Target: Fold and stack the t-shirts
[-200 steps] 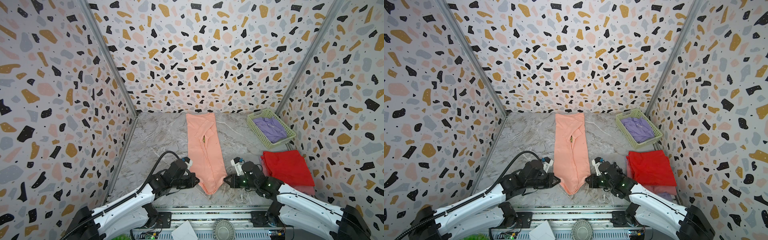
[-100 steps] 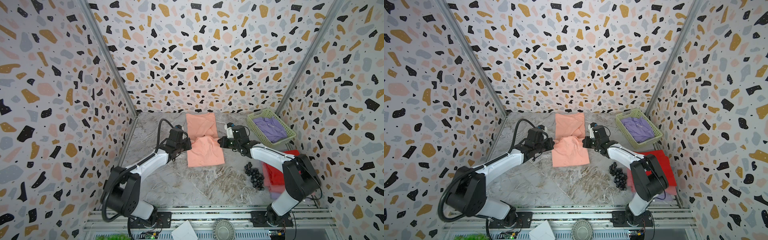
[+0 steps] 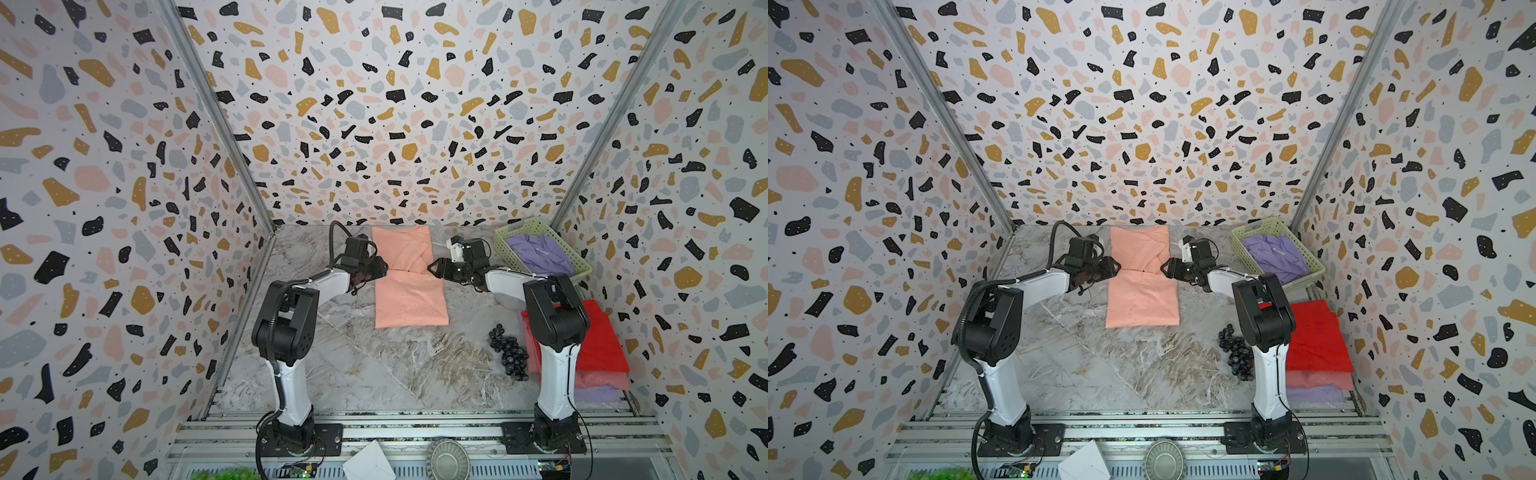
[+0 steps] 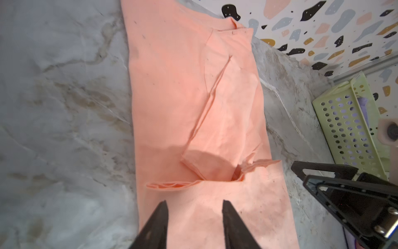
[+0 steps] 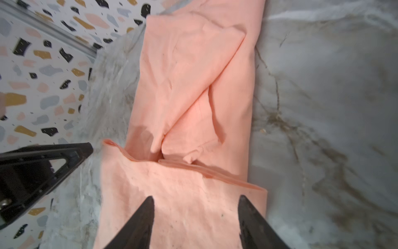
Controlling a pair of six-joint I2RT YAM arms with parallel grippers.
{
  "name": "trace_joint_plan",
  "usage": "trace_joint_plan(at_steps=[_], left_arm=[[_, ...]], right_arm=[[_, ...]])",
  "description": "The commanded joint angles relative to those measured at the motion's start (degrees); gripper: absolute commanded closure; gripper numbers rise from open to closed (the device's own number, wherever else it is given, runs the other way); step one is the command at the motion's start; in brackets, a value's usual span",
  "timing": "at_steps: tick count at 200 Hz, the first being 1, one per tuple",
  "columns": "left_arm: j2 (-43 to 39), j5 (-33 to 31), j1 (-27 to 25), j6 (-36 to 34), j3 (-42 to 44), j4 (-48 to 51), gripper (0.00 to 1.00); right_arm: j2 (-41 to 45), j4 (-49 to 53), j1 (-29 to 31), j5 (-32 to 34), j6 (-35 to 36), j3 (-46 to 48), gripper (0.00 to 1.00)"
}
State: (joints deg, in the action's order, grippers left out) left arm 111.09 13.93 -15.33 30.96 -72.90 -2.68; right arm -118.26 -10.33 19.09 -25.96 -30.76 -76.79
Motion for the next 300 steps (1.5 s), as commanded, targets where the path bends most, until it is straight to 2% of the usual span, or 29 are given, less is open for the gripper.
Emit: trace_joint_plan(at_steps=[1,27,57,102,139,158,181,220,248,282,300], left_arm=[[-2.33,-1.03,3.04,0.09,-1.91,-1.46,0.49],[-7.82,-3.26,3.38,-1.24,0.57,0.49,0.43],[-15.46,-4.10,3.38,0.14,7.84,2.68,0.42],[-28.98,0.78,0.92,4.34,25.47,1.13,0.39],[-35.68,3.92,-2.91,8.51,36.21,-0.96,0.34],[-36.33,4.56,-4.41,10.15,39.64,-1.70,0.33],[-35.51,6.61,-5.74,13.74,44.20,-7.22,0.32],[-29.80,7.87,-6.43,16.23,45.98,-11.29,0.35],[-24.96,9.36,-6.43,19.04,45.92,-18.17,0.37],[-20.19,9.97,-6.43,21.84,45.53,-23.84,0.54],[-19.10,10.20,-6.45,22.69,45.35,-26.06,0.64]], right_arm=[[6.05,-0.53,-2.48,-1.82,1.77,-1.32,0.34],[12.20,5.40,-3.75,-0.54,3.71,2.62,0.33],[21.00,8.32,-3.63,-3.24,3.23,13.92,0.33],[32.51,7.88,-1.82,-5.74,-1.36,29.97,0.33],[35.50,3.49,1.26,-6.69,-6.87,38.62,0.31],[34.10,-0.97,2.06,-7.80,-10.03,41.68,0.31],[31.35,-6.03,2.77,-8.99,-13.40,44.17,0.31],[25.11,-12.95,3.31,-9.41,-16.84,44.21,0.32],[21.15,-15.86,3.71,-9.26,-18.69,42.47,0.34],[16.28,-14.89,4.54,-9.11,-19.19,38.31,0.40],[14.00,-16.08,4.97,-9.29,-19.85,36.66,0.50]])
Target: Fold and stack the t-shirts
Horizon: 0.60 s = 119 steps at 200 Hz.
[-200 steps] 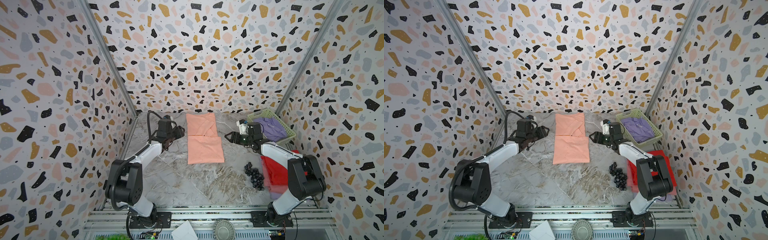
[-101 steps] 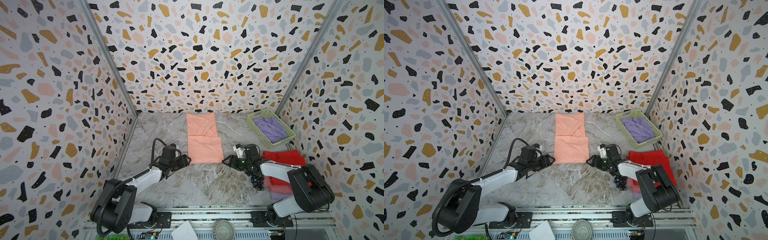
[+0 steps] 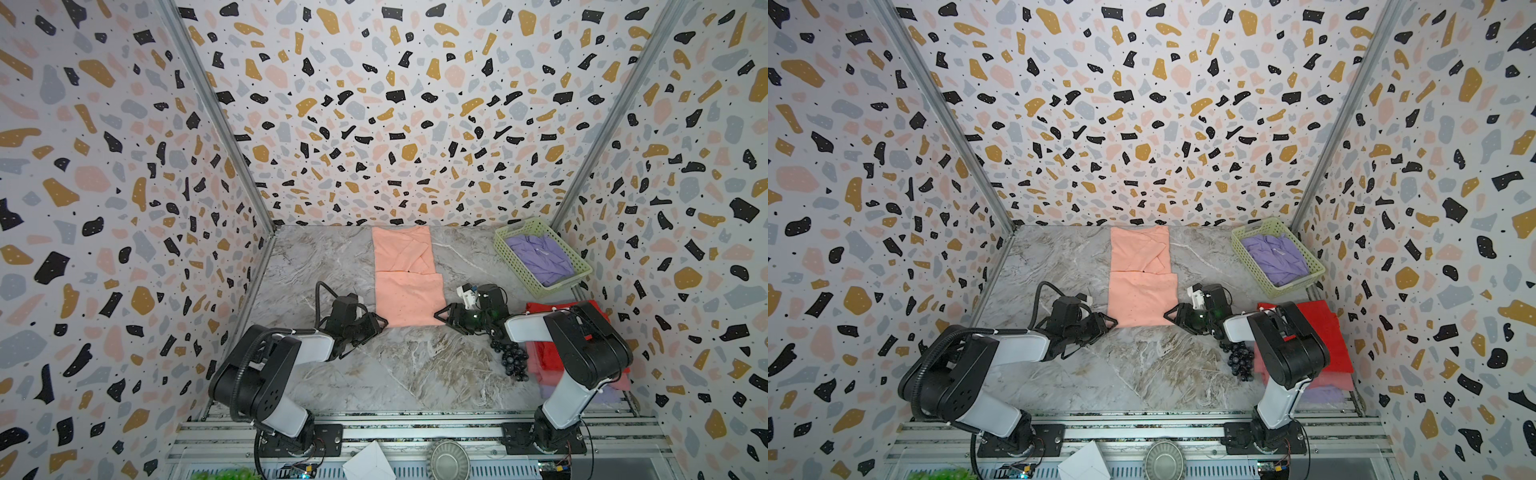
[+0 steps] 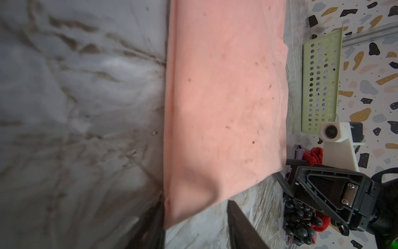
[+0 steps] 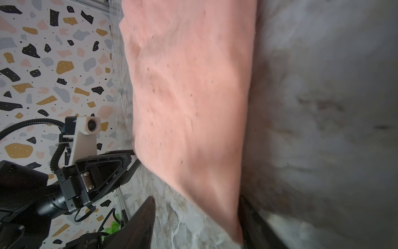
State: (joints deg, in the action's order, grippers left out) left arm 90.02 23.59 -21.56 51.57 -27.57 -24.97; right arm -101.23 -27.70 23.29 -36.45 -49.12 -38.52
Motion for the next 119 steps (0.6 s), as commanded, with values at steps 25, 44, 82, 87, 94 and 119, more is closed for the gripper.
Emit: trace_joint_plan(at_steps=[25,44,82,87,94,119], left_arm=[[2.12,-0.29,-0.15,1.81,-0.97,-3.79,0.87],[0.10,-0.27,-0.21,0.51,-1.43,-2.51,0.98],[-10.31,-1.39,-2.31,-6.48,-0.04,11.69,1.00],[-12.41,-1.33,-3.14,-7.02,0.58,14.24,1.00],[-15.14,-1.40,-4.59,-7.44,1.51,17.50,1.00],[-27.12,-2.97,-10.58,-5.28,5.11,26.55,1.00]], right_arm=[[-4.59,1.26,1.13,1.20,-1.56,-3.54,0.83],[-2.69,4.50,1.48,2.38,1.05,-4.22,0.96],[7.72,17.74,3.79,6.12,11.43,-3.29,1.00],[9.30,19.92,4.20,6.04,12.86,-3.00,1.00],[11.71,23.22,4.96,6.07,15.09,-2.35,1.00],[20.71,32.94,7.55,5.12,19.30,1.96,1.00]])
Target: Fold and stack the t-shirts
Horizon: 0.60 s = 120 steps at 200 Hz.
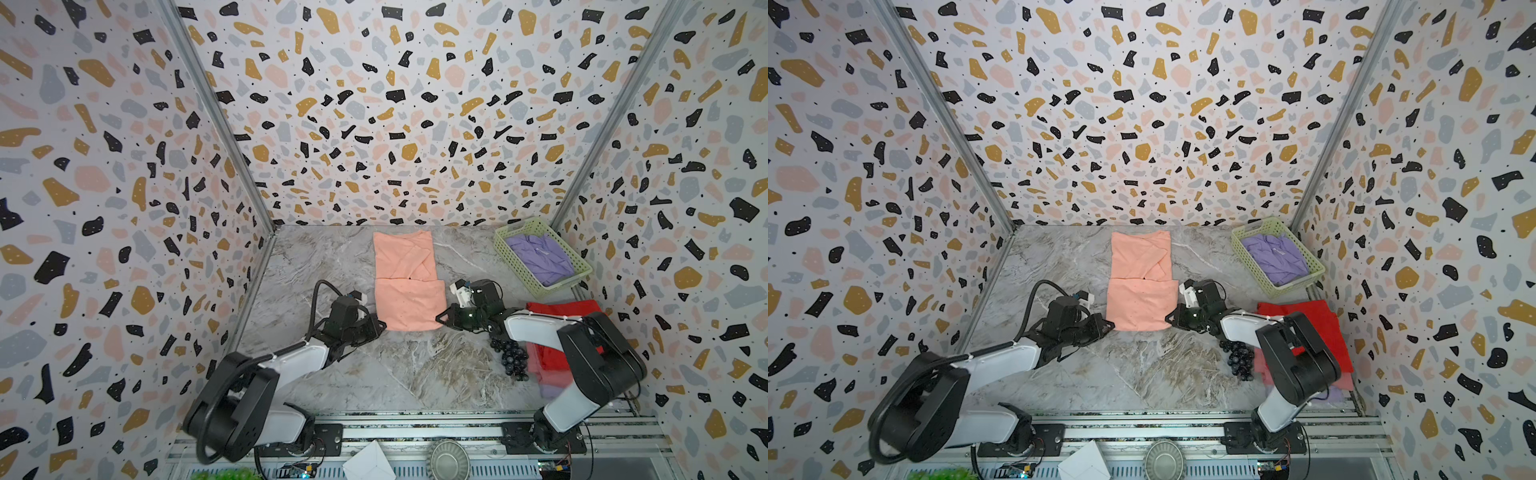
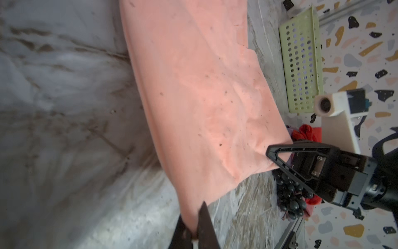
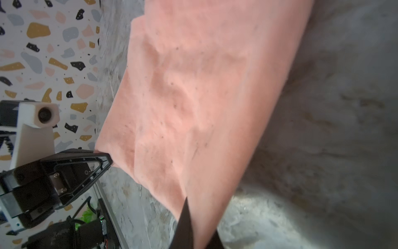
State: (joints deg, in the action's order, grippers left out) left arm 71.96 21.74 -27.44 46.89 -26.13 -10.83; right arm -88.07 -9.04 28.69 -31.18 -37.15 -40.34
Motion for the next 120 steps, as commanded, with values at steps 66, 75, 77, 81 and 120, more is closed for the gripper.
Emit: trace_joint_plan(at_steps=[66,75,77,81,120], left_arm=[[-38.77,-5.64,-12.90,13.05,6.11,24.84,1.00],[-39.04,-5.72,-12.90,12.76,5.02,24.89,1.00],[-38.99,-5.80,-12.90,12.54,4.70,24.89,1.00],[-38.68,-5.85,-12.89,12.10,4.06,24.77,1.00],[-30.41,-8.33,-12.81,1.61,-5.10,25.24,1.00]], right_arm=[[31.49,27.97,9.16,-2.55,3.32,8.19,0.98],[31.97,27.28,9.23,-3.10,3.07,7.47,0.98],[31.97,27.07,9.25,-3.34,3.05,7.22,0.98],[31.92,26.78,9.24,-3.67,3.13,6.71,0.97],[28.21,21.15,9.03,-4.83,2.50,0.49,0.97]])
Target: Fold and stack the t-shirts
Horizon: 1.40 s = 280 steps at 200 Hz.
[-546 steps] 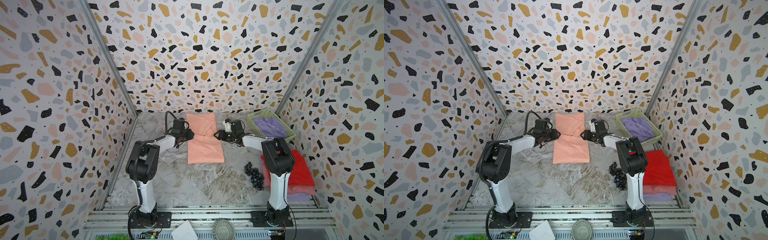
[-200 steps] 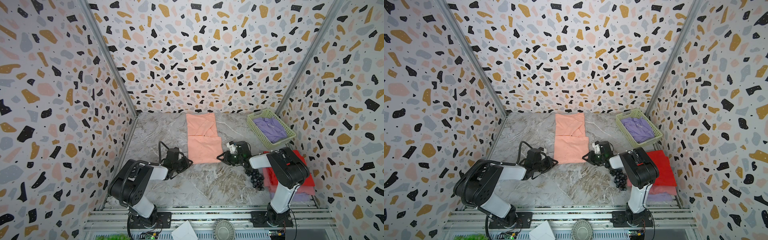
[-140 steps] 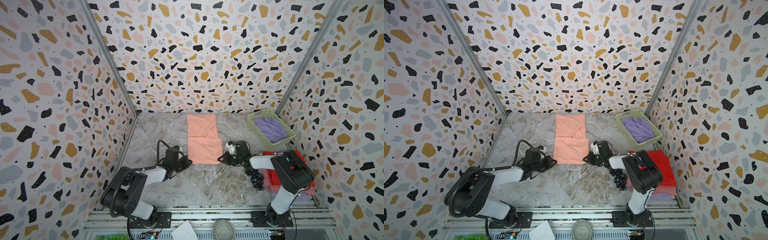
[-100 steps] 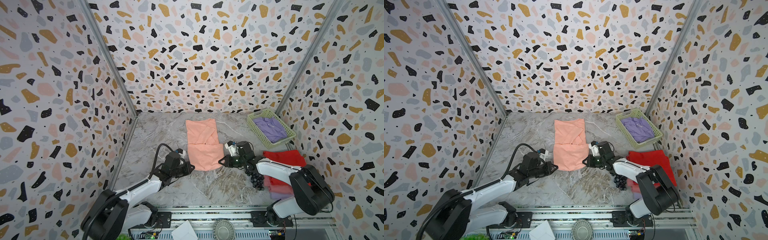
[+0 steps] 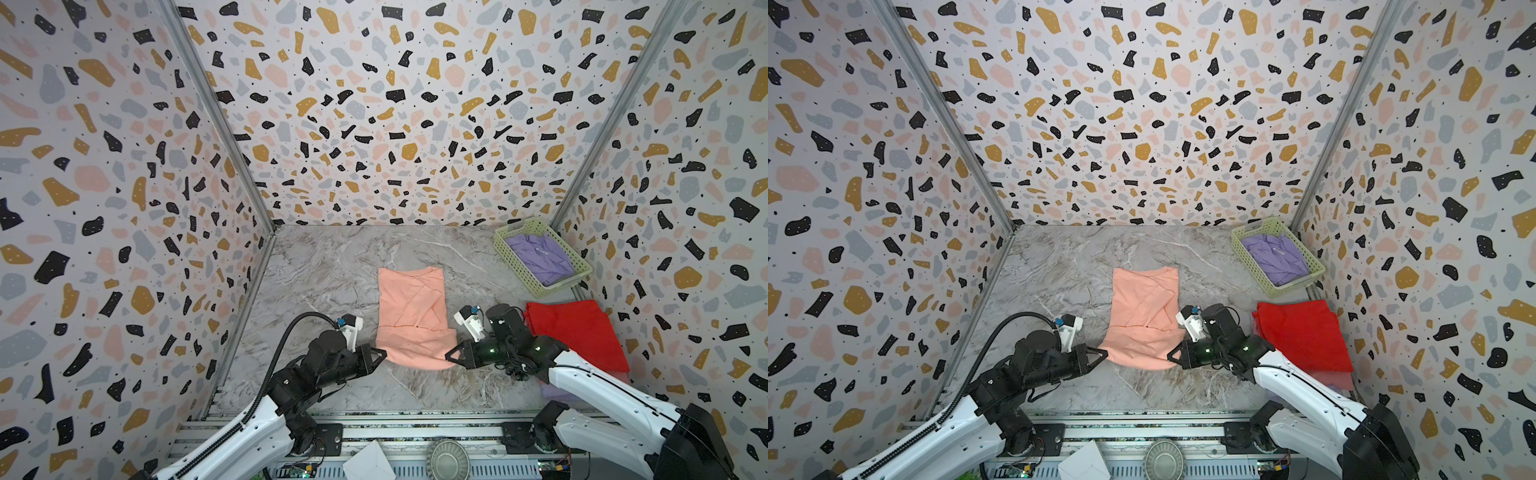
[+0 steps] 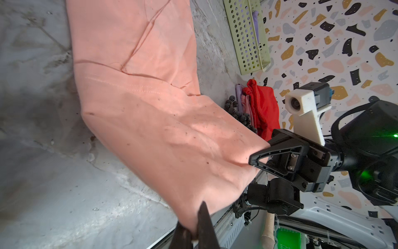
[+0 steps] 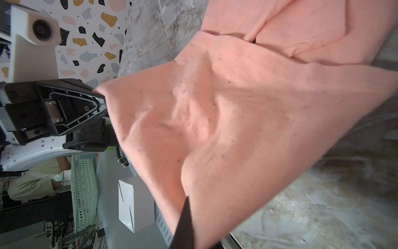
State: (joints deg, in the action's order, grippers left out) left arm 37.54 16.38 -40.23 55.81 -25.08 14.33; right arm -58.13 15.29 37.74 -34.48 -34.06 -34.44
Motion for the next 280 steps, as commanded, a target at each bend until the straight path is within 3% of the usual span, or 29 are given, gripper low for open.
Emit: trace_joint_plan(at_steps=[1,46,99,130,171,179,192,197,207,234,280], left_arm=[[4.24,-3.09,-0.03,-7.56,-6.40,0.09,1.00],[18.71,-1.63,5.56,-17.18,-16.40,-4.78,1.00],[35.08,3.79,16.52,-21.24,-25.03,-12.91,1.00],[49.03,7.16,20.27,-23.54,-34.54,-14.98,1.00],[72.14,14.50,23.27,-23.28,-52.94,-17.03,0.76],[75.85,15.86,23.57,-23.03,-57.35,-17.11,0.71],[81.68,13.80,24.00,-24.00,-65.37,-12.77,0.63],[83.42,12.23,24.21,-24.68,-68.34,-10.24,0.60],[86.24,9.62,24.72,-25.38,-72.13,-7.38,0.56],[85.47,4.61,26.68,-21.33,-70.17,-11.09,0.55],[80.94,3.75,26.76,-22.11,-62.74,-13.51,0.54]], right_arm=[[-1.95,-3.30,-0.03,-1.54,-0.57,-5.62,0.97],[-12.20,-11.59,-4.28,-5.13,-1.16,-13.40,0.97],[-28.27,-24.56,-12.82,-12.93,-4.12,-19.74,0.97],[-41.39,-27.13,-17.50,-16.01,-5.24,-28.85,0.97],[-58.07,-31.11,-23.63,-15.40,-9.65,-41.46,0.92],[-60.18,-32.86,-24.96,-14.53,-10.62,-43.04,0.83],[-64.09,-33.81,-26.83,-14.49,-11.94,-46.86,0.52],[-65.62,-34.31,-27.39,-15.20,-12.14,-48.43,0.33],[-67.80,-35.14,-28.59,-15.80,-13.34,-50.73,0.20],[-66.41,-41.17,-30.67,-17.14,-14.30,-49.22,0.19],[-60.65,-32.15,-29.53,-14.34,-6.35,-45.37,0.19]])
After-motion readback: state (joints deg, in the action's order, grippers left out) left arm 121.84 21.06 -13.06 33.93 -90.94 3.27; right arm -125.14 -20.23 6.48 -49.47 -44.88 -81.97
